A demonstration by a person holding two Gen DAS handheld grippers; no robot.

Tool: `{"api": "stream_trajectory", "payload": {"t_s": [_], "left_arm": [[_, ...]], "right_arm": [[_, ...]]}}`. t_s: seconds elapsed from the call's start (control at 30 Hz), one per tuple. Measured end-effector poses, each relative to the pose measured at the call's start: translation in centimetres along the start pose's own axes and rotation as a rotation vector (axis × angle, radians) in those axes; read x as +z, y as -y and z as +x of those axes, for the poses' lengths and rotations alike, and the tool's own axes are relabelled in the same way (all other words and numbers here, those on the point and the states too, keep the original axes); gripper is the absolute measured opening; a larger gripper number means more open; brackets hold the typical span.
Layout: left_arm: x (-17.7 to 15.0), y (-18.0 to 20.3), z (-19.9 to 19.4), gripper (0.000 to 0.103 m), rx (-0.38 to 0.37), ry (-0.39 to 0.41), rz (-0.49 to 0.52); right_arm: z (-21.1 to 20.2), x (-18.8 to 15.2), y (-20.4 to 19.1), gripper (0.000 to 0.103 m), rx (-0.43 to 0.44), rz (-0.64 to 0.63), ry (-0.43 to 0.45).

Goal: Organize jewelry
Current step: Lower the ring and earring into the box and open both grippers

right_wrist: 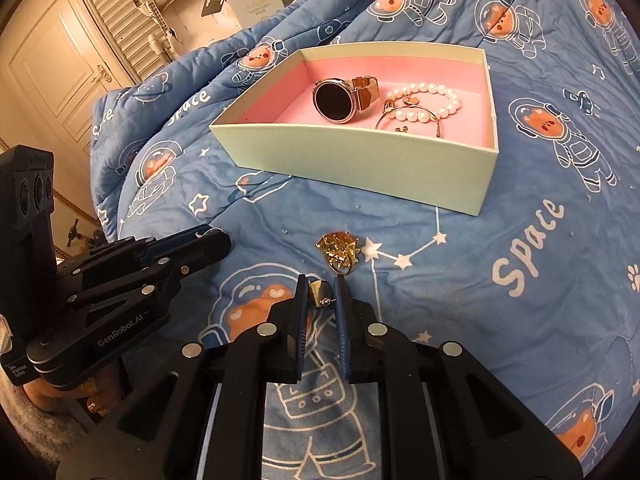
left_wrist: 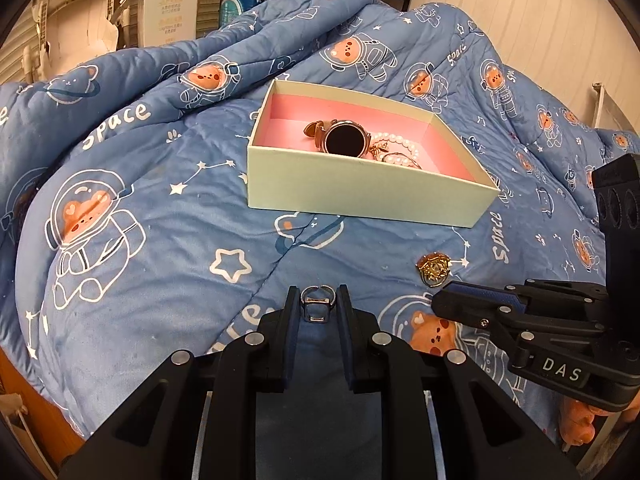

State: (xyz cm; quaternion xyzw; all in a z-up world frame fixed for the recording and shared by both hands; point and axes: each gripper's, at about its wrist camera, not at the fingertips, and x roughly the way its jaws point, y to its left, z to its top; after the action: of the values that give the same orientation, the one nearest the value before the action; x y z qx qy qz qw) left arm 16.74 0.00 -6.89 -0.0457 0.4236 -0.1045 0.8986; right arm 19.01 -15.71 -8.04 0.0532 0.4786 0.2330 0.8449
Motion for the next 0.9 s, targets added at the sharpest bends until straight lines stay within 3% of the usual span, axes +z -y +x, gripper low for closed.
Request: {"api": "stream_trajectory", "payload": {"t_s": [0.5, 0.9], "left_arm": [[0.1, 1.9, -2.5, 0.018, -0.051, 0.030, 0.015], [2.2, 2.9, -3.3, 0.018, -0.065, 0.070, 0.054]], "right_arm": [[-2.6, -0.1, 0.9, 0.013, -0.001, 0.012, 0.030], [-4.1, 1.5, 0.5, 0.013, -0.013, -0.024, 0.075]]}}
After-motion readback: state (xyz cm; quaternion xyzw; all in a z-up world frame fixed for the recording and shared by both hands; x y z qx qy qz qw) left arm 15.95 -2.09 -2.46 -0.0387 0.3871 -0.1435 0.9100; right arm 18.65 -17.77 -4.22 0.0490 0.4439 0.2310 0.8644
